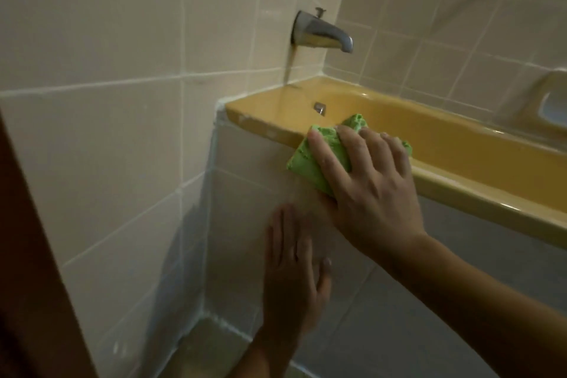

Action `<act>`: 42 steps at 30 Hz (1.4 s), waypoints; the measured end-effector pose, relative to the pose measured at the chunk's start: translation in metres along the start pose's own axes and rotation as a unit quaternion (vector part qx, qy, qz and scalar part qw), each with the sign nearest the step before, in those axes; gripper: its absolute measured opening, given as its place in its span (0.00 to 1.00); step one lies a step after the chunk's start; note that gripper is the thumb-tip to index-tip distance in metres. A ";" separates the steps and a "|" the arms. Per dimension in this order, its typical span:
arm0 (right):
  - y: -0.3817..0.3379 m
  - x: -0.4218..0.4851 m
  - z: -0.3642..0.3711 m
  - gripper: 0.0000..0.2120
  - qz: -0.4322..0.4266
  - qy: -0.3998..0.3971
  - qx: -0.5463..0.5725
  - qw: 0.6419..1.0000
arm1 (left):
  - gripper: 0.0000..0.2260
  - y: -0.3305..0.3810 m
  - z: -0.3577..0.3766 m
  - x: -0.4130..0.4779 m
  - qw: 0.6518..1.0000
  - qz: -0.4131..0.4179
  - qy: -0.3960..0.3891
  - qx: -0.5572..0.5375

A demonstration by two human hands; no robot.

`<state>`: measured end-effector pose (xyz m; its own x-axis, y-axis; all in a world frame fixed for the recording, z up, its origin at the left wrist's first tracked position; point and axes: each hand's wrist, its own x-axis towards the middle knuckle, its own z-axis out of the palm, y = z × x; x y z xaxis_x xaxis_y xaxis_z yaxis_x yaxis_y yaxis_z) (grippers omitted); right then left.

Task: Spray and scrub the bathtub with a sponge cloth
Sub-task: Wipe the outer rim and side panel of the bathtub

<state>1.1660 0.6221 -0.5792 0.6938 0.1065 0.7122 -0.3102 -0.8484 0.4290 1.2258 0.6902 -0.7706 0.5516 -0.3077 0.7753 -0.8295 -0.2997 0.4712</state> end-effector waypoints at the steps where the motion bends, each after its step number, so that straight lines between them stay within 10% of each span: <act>1: -0.011 0.015 0.005 0.31 -0.017 0.001 -0.001 1.000 | 0.34 -0.007 0.001 -0.002 1.000 -0.014 0.003 -0.004; 8: -0.078 0.072 0.042 0.30 -0.053 0.001 -0.010 0.999 | 0.39 -0.047 0.008 -0.048 0.991 -0.131 -0.022 -0.032; 16: -0.048 0.021 0.059 0.26 -0.378 -0.102 -0.145 0.909 | 0.45 -0.050 0.021 -0.062 0.985 -0.159 -0.029 -0.066; 21: -0.028 0.011 0.035 0.26 -0.176 -0.016 -0.121 0.977 | 0.39 -0.053 0.031 -0.062 0.987 -0.144 0.004 -0.072; 27: 0.009 -0.073 0.044 0.24 -0.385 -0.166 -0.160 0.894 | 0.30 -0.072 0.033 -0.051 0.987 -0.114 0.036 -0.110; 32: 0.017 -0.036 0.019 0.30 -0.155 -0.001 -0.103 0.983 | 0.29 -0.049 0.024 -0.033 0.997 -0.028 0.025 -0.066; 38: 0.055 -0.113 0.017 0.29 -0.343 -0.160 -0.130 0.917 | 0.30 -0.036 0.022 -0.017 0.999 0.014 0.031 -0.033; 42: 0.070 -0.102 -0.005 0.31 -0.225 -0.097 -0.124 0.962 | 0.33 -0.042 0.021 -0.018 0.999 0.030 0.013 -0.015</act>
<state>1.0706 0.5547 -0.6189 0.8944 0.3145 0.3179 -0.0802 -0.5866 0.8059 1.2522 0.6899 -0.8133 0.4989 -0.3000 0.8131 -0.8634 -0.2538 0.4361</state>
